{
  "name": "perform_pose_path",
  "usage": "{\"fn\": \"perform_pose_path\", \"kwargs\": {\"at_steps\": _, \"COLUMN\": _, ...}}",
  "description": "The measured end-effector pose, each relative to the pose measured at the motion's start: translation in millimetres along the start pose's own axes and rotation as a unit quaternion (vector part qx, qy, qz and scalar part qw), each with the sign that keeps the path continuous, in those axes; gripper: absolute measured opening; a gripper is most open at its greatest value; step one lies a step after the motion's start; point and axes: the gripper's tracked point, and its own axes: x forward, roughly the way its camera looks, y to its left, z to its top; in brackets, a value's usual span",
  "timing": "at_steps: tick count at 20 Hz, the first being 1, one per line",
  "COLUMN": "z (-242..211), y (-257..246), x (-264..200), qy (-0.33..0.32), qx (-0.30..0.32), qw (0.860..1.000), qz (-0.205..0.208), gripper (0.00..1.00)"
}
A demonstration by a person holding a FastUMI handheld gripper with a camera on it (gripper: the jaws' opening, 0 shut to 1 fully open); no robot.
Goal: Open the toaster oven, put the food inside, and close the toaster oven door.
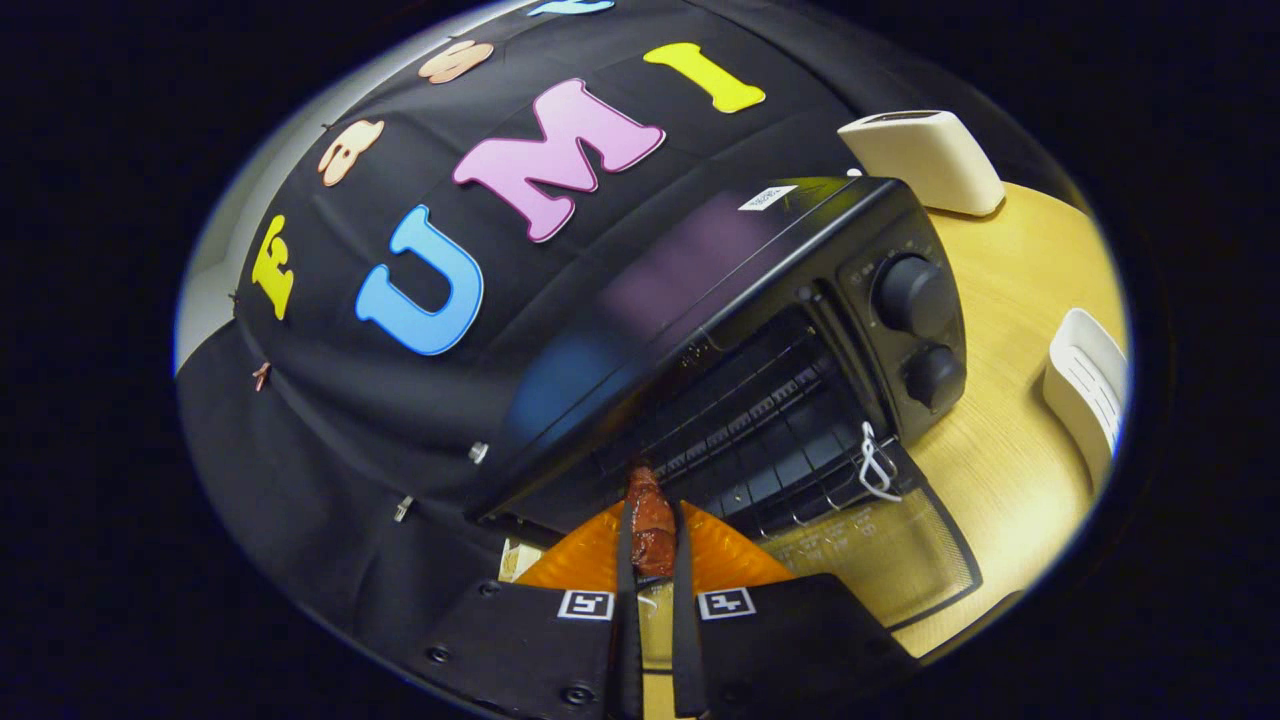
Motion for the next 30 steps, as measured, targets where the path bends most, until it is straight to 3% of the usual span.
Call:
{"fn": "perform_pose_path", "kwargs": {"at_steps": 10, "z": 8, "y": -9, "x": 43, "qy": -0.083, "qx": -0.058, "qw": 0.994, "qz": -0.032, "gripper": 0.17}}
{"fn": "perform_pose_path", "kwargs": {"at_steps": 13, "z": 9, "y": -18, "x": 41, "qy": -0.089, "qx": -0.094, "qw": 0.99, "qz": -0.061, "gripper": 0.25}}
{"fn": "perform_pose_path", "kwargs": {"at_steps": 16, "z": -2, "y": -26, "x": 35, "qy": -0.067, "qx": -0.124, "qw": 0.987, "qz": -0.073, "gripper": 0.65}}
{"fn": "perform_pose_path", "kwargs": {"at_steps": 20, "z": -3, "y": -24, "x": 10, "qy": -0.061, "qx": -0.159, "qw": 0.983, "qz": -0.072, "gripper": 0.98}}
{"fn": "perform_pose_path", "kwargs": {"at_steps": 25, "z": -2, "y": -15, "x": -21, "qy": -0.043, "qx": -0.192, "qw": 0.978, "qz": -0.076, "gripper": 0.98}}
{"fn": "perform_pose_path", "kwargs": {"at_steps": 30, "z": -11, "y": -22, "x": -60, "qy": 0.007, "qx": -0.264, "qw": 0.959, "qz": -0.105, "gripper": 0.98}}
